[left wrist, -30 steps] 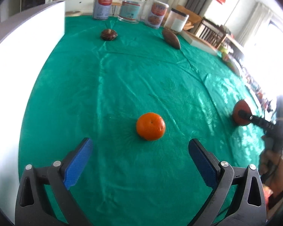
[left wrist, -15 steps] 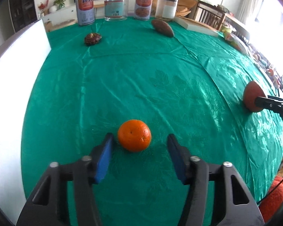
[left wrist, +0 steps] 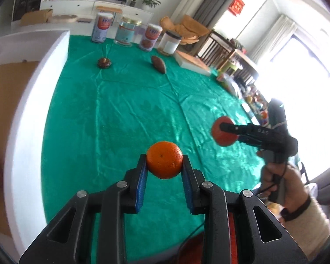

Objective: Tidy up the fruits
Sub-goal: 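Carry tangerine and apple over the white box and open both tools to drop them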

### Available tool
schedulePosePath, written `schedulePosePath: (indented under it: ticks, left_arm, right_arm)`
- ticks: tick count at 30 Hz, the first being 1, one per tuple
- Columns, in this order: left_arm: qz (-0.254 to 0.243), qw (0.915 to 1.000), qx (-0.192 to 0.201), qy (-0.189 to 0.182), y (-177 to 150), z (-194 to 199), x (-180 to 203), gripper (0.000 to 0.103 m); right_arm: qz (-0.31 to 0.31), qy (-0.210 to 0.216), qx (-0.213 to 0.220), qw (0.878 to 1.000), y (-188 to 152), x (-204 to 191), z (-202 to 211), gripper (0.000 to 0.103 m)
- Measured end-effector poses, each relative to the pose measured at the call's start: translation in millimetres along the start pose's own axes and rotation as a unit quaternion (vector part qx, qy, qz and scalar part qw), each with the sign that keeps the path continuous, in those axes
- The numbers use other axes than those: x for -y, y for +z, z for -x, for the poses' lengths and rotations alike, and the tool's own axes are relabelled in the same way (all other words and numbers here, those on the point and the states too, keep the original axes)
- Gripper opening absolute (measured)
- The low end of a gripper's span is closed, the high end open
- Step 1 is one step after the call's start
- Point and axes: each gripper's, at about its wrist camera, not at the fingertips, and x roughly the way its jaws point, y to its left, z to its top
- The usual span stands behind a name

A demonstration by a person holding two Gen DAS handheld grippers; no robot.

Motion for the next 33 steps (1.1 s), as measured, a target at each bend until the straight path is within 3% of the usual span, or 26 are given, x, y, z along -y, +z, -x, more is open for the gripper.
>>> schedulePosePath:
  ticks: [3,6,9,12,15,19,23,28,29,31,33]
  left_arm:
    - [0.036,0.9980,0.042,-0.030,15.6,67.5,-12.2,0.029]
    - [0.066,0.9941,0.083,-0.024,38.0,125.6,-37.2,0.029]
    - [0.089,0.9898,0.107,0.034,62.3,157.8,-76.1,0.030]
    - [0.119,0.9825,0.098,0.105,80.9,156.7,-127.7,0.030]
    - [0.149,0.9749,0.057,0.155,85.4,126.3,-178.2,0.030]
    - [0.186,0.9623,0.003,0.198,80.7,81.9,-236.6,0.030]
    - [0.232,0.9447,-0.015,0.232,67.3,67.4,-283.9,0.030]
    - [0.257,0.9335,-0.037,0.247,53.5,63.9,-305.4,0.031]
    - [0.262,0.9309,-0.038,0.252,51.7,64.5,-306.8,0.036]
    - [0.267,0.9285,-0.033,0.256,49.1,65.8,-307.7,0.053]
    - [0.267,0.9269,-0.014,0.263,47.4,68.6,-304.9,0.076]
  right_arm:
    - [0.029,0.054,0.004,0.998,3.8,-56.7,9.6,0.069]
    - [0.065,0.108,0.002,0.992,9.9,-121.7,8.5,0.069]
    - [0.113,0.148,-0.005,0.983,16.1,-195.9,-5.6,0.069]
    - [0.160,0.169,-0.017,0.972,15.3,-266.0,-32.5,0.069]
    - [0.201,0.175,-0.046,0.963,6.9,-326.7,-71.4,0.069]
    - [0.269,0.133,-0.081,0.950,-9.1,-388.0,-132.0,0.069]
    - [0.329,0.077,-0.103,0.936,-37.0,-414.1,-179.4,0.069]
    - [0.373,0.019,-0.104,0.922,-68.3,-415.6,-214.9,0.069]
    - [0.378,0.009,-0.102,0.920,-72.7,-414.4,-218.7,0.069]
    - [0.381,-0.003,-0.095,0.920,-76.0,-408.0,-219.8,0.070]
    - [0.364,0.013,-0.071,0.929,-73.6,-400.5,-210.0,0.073]
